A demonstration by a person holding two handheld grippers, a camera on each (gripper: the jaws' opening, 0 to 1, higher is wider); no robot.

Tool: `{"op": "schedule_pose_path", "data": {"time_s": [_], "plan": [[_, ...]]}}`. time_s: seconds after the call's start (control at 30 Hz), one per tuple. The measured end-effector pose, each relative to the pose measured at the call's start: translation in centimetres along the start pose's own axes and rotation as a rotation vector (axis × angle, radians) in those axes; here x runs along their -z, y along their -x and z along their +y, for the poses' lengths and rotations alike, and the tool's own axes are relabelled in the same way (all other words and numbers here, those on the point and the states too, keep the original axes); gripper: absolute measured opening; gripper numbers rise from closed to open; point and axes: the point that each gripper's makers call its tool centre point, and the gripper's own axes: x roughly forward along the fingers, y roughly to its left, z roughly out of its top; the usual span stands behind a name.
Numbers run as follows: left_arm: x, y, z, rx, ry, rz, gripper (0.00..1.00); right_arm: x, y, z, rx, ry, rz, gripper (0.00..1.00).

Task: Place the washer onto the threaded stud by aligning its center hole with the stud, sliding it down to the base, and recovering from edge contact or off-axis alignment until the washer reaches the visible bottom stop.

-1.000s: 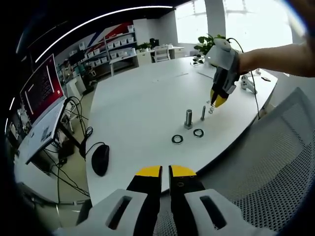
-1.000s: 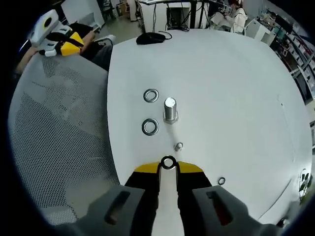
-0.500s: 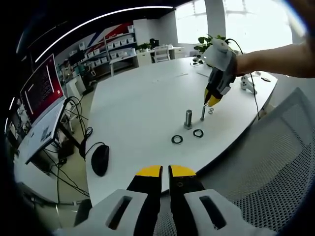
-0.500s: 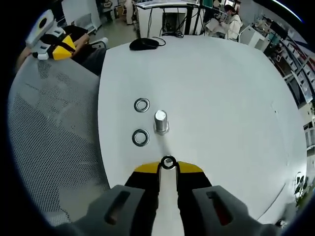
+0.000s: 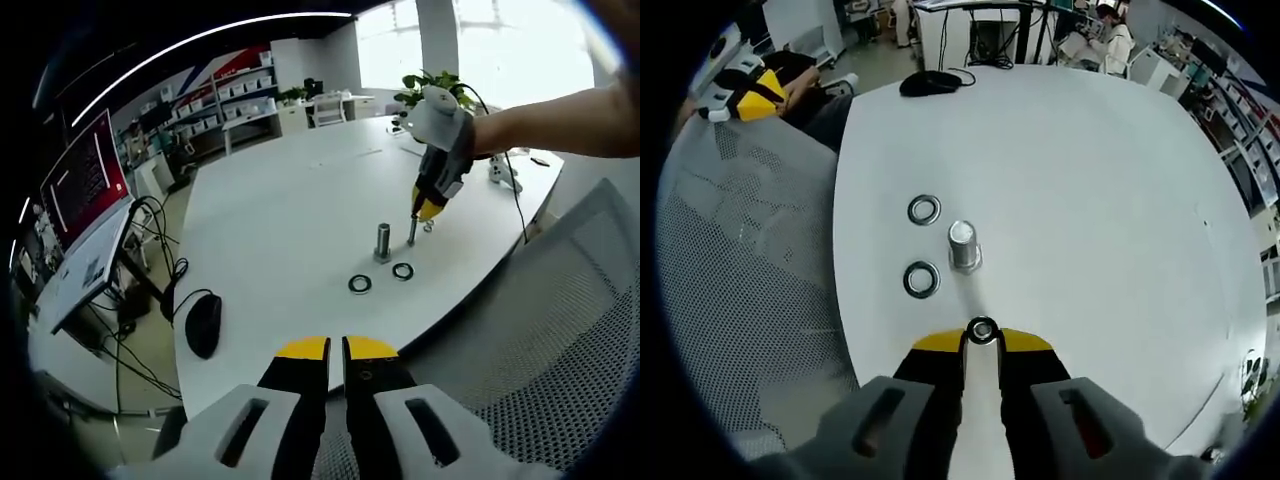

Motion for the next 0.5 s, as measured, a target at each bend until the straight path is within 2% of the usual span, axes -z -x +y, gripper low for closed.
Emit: {"op": "schedule_pose_path", "data": {"time_s": [0.5], "plan": [[0.0, 0.0, 0.0, 0.003, -0.002, 0.004, 0.03, 0.6, -1.5, -0.1, -0.011, -0.009, 0.028, 0.14]]}}
